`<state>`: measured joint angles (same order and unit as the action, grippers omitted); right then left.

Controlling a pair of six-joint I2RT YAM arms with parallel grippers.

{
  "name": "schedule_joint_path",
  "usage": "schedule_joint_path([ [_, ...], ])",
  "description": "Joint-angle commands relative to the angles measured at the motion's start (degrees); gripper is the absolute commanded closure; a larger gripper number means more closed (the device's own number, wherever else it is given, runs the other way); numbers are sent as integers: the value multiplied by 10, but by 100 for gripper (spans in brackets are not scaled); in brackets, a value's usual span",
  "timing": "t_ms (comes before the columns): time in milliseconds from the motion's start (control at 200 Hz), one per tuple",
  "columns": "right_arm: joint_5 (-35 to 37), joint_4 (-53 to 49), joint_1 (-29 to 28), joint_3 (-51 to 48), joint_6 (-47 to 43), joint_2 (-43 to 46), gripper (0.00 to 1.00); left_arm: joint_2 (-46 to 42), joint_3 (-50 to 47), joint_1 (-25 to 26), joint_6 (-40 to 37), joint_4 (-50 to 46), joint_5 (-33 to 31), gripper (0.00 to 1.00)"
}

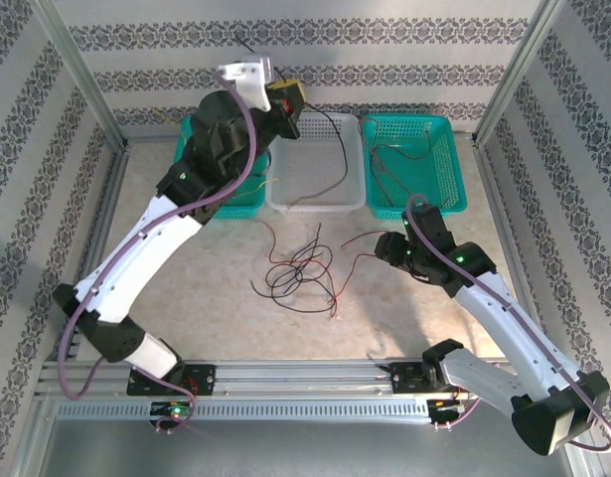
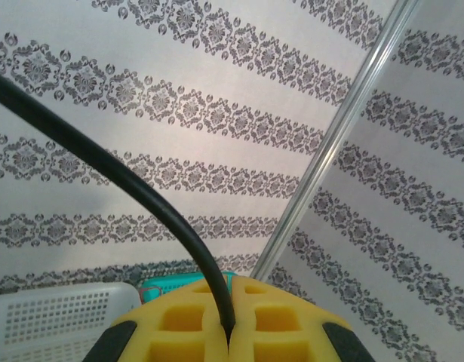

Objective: Untangle the cables
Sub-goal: Pick up the cable, then place the cable into the container, then untie the cable from multiple cables.

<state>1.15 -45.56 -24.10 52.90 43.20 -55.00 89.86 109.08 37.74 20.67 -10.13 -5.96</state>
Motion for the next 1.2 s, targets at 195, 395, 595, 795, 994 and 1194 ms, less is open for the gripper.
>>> schedule_joint_path([
  [195,-9,6,3,3,1,21,51,132,125,-81,52,-5,30,100],
  [395,-10,5,-2,-5,4,28,51,233,154,-124,94,30,65,83],
  [595,-10,0,-3,8,-6,20,51,297,152,-131,116,31,125,32],
  [795,-8,-21,-7,25,-12,13,50,213,3,-129,150,67,127,29],
  [994,-10,1,-27,3,3,-35,49,18,-242,-123,146,71,153,29],
  [1194,-21,58,-66,32,30,-141,48,-211,-503,-116,157,-25,188,17],
])
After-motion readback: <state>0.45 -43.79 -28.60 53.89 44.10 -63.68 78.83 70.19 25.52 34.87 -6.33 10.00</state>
